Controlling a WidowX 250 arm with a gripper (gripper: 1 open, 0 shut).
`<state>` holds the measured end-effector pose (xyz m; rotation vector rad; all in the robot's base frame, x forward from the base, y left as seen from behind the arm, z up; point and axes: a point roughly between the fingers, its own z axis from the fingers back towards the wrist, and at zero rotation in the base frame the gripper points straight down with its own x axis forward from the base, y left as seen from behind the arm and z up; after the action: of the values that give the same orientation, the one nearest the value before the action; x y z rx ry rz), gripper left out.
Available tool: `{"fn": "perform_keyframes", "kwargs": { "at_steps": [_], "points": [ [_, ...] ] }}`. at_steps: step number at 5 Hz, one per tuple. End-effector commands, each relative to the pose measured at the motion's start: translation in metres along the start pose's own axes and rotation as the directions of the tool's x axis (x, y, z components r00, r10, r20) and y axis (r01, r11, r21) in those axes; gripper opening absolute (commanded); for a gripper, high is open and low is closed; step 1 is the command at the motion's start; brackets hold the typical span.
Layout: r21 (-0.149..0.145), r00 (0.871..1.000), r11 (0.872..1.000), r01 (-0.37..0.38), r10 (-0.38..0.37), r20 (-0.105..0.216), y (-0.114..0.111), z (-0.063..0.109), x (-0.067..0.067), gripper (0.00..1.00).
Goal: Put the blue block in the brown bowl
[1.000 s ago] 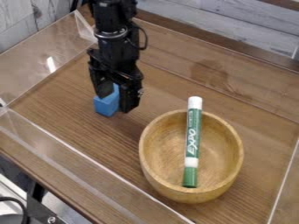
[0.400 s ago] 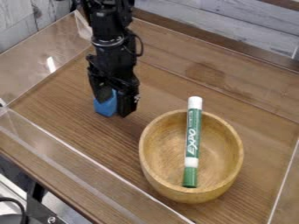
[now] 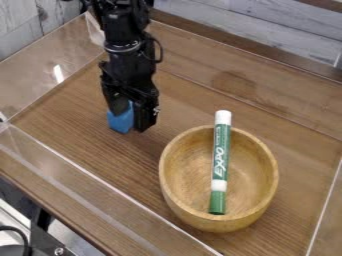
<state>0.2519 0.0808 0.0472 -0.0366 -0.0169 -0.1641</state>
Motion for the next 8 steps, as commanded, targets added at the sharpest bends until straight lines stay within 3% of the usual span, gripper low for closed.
{"fn": "perform_keyframes", "kwargs": {
  "at_steps": [1, 5, 6, 7, 8],
  "points": [
    [0.003, 1.0, 1.0, -0.002, 0.002, 0.016, 0.007, -0.003, 0.0, 1.0],
    [-0.01, 0.999, 1.0, 0.008, -0.008, 0.036, 0.013, -0.018, 0.0, 1.0],
    [0.023, 0.999, 1.0, 0.01, -0.011, 0.036, 0.011, 0.017, 0.013, 0.0],
    [0.046, 0.998, 0.999, -0.027, 0.025, 0.051, 0.011, 0.054, 0.023, 0.0],
    [0.061, 0.996, 0.998, -0.031, 0.026, 0.089, 0.004, 0.087, 0.039, 0.0]
  ]
}}
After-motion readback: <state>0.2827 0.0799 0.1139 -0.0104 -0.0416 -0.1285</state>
